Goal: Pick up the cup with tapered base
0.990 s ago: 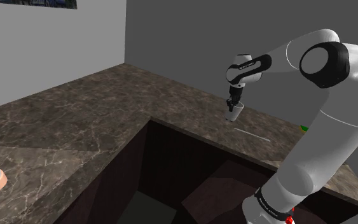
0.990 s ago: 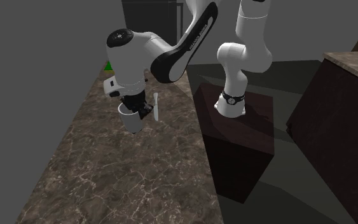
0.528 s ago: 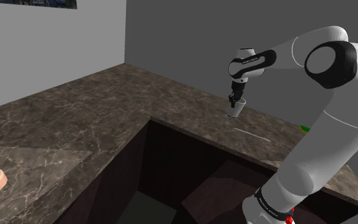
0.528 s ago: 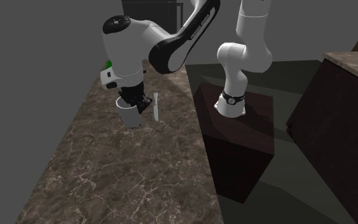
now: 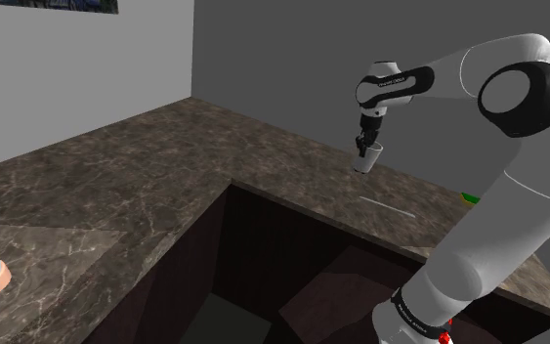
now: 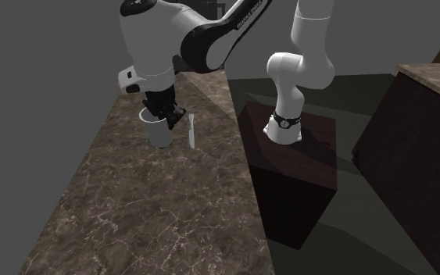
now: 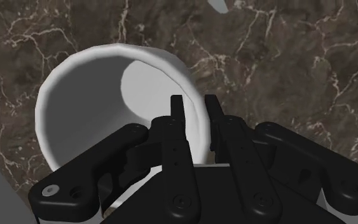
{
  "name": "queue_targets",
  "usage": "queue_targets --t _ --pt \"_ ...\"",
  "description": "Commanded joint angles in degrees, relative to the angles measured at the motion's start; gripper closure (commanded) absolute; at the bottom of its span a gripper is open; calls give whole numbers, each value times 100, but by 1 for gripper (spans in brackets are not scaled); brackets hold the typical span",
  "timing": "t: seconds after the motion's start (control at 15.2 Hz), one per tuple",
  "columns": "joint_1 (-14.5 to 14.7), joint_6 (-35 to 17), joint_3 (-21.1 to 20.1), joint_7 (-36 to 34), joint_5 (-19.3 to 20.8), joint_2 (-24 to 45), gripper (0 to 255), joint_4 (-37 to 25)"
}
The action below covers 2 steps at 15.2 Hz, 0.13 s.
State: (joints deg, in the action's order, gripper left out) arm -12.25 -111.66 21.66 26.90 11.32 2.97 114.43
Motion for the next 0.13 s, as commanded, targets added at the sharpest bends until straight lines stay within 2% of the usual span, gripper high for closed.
queue_targets --t 0.0,0.07 --pt "2 85 -1 11 3 -24 255 -63" --pt "2 85 -1 11 3 -23 255 -63"
